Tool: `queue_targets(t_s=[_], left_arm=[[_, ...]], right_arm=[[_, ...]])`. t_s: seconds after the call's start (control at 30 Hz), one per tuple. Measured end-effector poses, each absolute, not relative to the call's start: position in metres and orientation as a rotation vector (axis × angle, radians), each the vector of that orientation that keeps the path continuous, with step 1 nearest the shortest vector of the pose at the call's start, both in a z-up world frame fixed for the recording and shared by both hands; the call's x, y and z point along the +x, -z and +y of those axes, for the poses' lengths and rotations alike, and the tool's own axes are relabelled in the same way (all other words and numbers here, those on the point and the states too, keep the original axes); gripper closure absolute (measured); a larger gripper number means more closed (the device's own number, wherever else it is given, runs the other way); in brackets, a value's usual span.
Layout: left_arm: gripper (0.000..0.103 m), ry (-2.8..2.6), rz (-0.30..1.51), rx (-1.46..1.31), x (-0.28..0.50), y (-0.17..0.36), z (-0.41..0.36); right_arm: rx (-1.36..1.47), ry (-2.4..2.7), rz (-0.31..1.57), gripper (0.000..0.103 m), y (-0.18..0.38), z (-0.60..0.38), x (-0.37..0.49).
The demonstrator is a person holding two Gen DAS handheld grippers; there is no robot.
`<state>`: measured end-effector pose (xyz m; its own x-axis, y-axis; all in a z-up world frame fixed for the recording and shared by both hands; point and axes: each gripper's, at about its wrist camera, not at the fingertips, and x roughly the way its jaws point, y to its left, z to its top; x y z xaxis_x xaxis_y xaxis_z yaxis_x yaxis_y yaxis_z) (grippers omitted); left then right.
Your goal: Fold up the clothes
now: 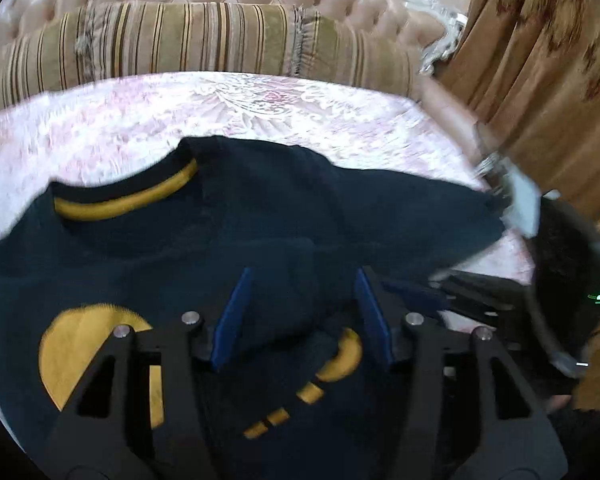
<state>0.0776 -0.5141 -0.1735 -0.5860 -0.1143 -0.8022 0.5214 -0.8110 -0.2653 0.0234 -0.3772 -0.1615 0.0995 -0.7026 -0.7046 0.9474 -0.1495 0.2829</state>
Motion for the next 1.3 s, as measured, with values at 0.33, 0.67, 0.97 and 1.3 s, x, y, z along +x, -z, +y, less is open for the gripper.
queue_targets(t_s=[0.33, 0.67, 0.97, 1.3], left_arm=[[0.09, 2.407, 0.626, 1.241, 0.055, 0.19, -0.519], [0.091, 2.428, 0.792, 1.155, 0.053, 0.203, -0.542], [0.091, 2.455, 0.944, 1.104, 0.058, 0.21, -0.554], [0.091, 2.469, 0.988, 1.089, 0.06, 0.212, -0.557]], right_arm=[[0.888, 1.49, 0.406, 0.088, 0.165, -0.374, 0.027], [0.876, 1.464, 0.464, 0.09, 0.168, -0.373, 0.034], [0.955, 1.416, 0.238, 0.087, 0.152, -0.361, 0.005], [1.091, 1.344, 0.044, 0.063, 0.166, -0.375, -0.02]])
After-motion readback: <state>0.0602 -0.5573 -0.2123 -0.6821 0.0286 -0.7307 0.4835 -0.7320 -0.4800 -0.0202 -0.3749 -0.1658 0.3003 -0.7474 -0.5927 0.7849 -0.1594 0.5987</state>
